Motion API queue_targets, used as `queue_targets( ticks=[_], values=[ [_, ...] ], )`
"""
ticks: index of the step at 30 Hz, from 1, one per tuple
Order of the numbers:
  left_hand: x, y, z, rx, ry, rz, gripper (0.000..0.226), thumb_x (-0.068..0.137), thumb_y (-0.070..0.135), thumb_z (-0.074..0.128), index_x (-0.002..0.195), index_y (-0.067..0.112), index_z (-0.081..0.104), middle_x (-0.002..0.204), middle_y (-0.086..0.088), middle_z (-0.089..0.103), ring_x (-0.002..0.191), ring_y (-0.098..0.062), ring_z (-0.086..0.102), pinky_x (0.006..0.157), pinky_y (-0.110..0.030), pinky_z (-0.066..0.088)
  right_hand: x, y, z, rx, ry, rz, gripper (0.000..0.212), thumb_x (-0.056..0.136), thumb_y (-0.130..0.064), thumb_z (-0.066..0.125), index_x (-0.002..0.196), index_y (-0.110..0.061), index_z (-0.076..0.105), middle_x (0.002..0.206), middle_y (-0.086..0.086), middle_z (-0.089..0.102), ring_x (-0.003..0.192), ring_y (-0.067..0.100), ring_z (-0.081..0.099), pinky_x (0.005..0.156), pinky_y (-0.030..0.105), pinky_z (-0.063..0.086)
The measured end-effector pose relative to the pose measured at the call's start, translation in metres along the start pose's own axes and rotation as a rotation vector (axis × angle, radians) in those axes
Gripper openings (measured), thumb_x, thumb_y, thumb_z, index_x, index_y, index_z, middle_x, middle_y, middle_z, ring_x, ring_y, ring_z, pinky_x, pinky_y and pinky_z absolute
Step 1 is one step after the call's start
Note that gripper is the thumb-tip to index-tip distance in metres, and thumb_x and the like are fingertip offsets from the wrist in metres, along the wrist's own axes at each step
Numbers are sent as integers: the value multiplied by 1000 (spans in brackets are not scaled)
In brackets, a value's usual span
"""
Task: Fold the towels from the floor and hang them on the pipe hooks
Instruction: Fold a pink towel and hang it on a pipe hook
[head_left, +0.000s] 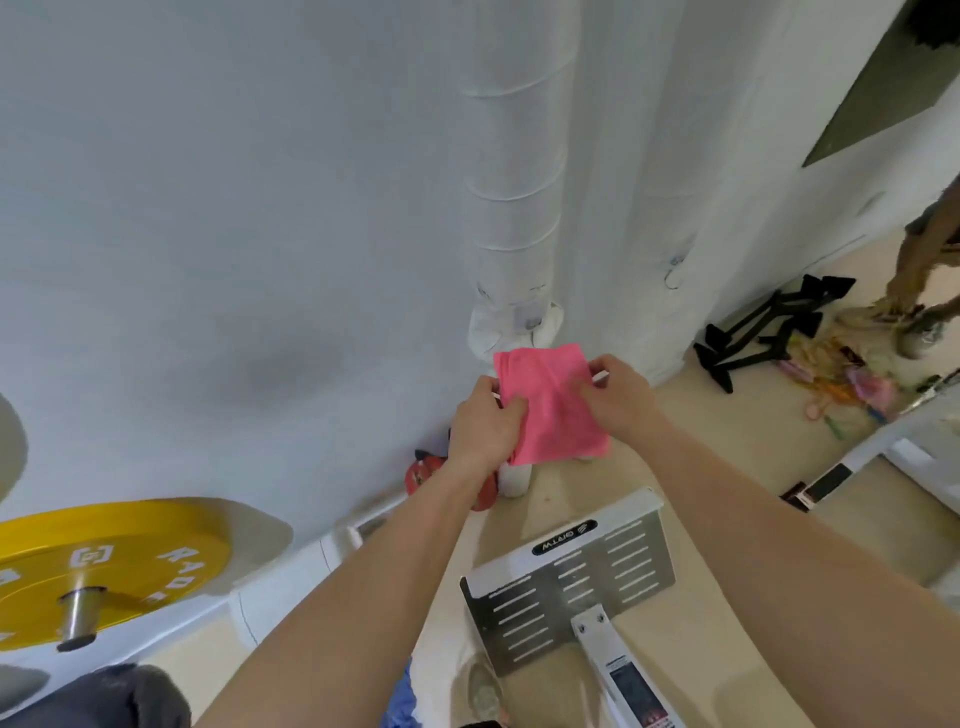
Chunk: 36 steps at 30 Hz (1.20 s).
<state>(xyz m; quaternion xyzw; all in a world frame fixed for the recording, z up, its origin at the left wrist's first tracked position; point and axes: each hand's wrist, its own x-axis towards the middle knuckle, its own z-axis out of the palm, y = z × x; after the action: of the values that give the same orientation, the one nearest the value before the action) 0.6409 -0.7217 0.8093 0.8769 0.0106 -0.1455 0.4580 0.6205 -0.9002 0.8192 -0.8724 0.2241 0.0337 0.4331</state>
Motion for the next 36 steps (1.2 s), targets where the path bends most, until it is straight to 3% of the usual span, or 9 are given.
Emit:
queue_targets(
  ticks=[6,13,19,23,25,28,30,32,36],
  values=[
    [73,-10,26,-147,95,-93,41,99,51,46,95,11,53,76,3,54,68,-18,51,64,-34,40,76,-3,24,-70,68,-25,18,97,-24,52,110,-15,60,86,1,61,81,23,56,72,28,37],
    [124,-34,55,-254,175,-191,41,103,43,43,88,6,51,71,1,49,62,-13,44,53,-25,34,146,16,41,-99,35,-4,22,99,-29,50,109,-13,61,94,4,62,86,24,53,75,29,36],
    [150,-53,71,-86,221,-214,43,98,50,45,84,13,61,80,-2,64,76,-22,57,66,-30,36,182,27,54,-108,-6,28,13,90,-35,62,89,-23,66,86,0,63,82,20,53,73,26,36],
    [143,-49,77,-86,379,-250,29,91,50,56,87,21,57,87,7,62,78,-12,55,71,-30,40,190,38,54,-2,23,88,18,82,-38,71,88,-23,63,83,-3,63,79,19,56,70,27,38],
    [137,-45,81,-141,499,-113,18,90,34,62,86,21,50,89,6,55,74,-7,47,69,-29,38,189,39,53,11,52,40,23,80,-36,73,88,-22,57,83,-5,61,77,17,55,66,27,37],
    [130,-38,89,-18,485,143,11,85,7,59,90,17,57,95,2,52,82,-9,48,72,-29,42,187,36,54,-52,88,-119,11,81,-24,71,83,-22,60,90,2,66,80,19,58,67,25,34],
    [125,-33,95,80,431,271,25,87,7,56,106,20,65,111,3,54,98,-15,54,84,-28,46,182,35,55,-76,88,-183,4,80,-18,68,83,-21,66,88,1,70,79,20,63,67,25,36],
    [120,-31,100,163,392,307,32,89,14,56,119,23,65,123,3,53,107,-18,55,90,-28,47,173,37,52,-56,62,-210,12,83,-19,66,93,-22,72,90,-4,73,77,16,67,72,26,47],
    [118,-33,104,264,355,308,36,93,24,57,129,23,60,129,2,55,99,-20,61,81,-34,52,154,44,46,47,-46,-302,27,94,-32,61,121,-29,62,94,-9,71,77,10,66,78,30,55]
  ],
)
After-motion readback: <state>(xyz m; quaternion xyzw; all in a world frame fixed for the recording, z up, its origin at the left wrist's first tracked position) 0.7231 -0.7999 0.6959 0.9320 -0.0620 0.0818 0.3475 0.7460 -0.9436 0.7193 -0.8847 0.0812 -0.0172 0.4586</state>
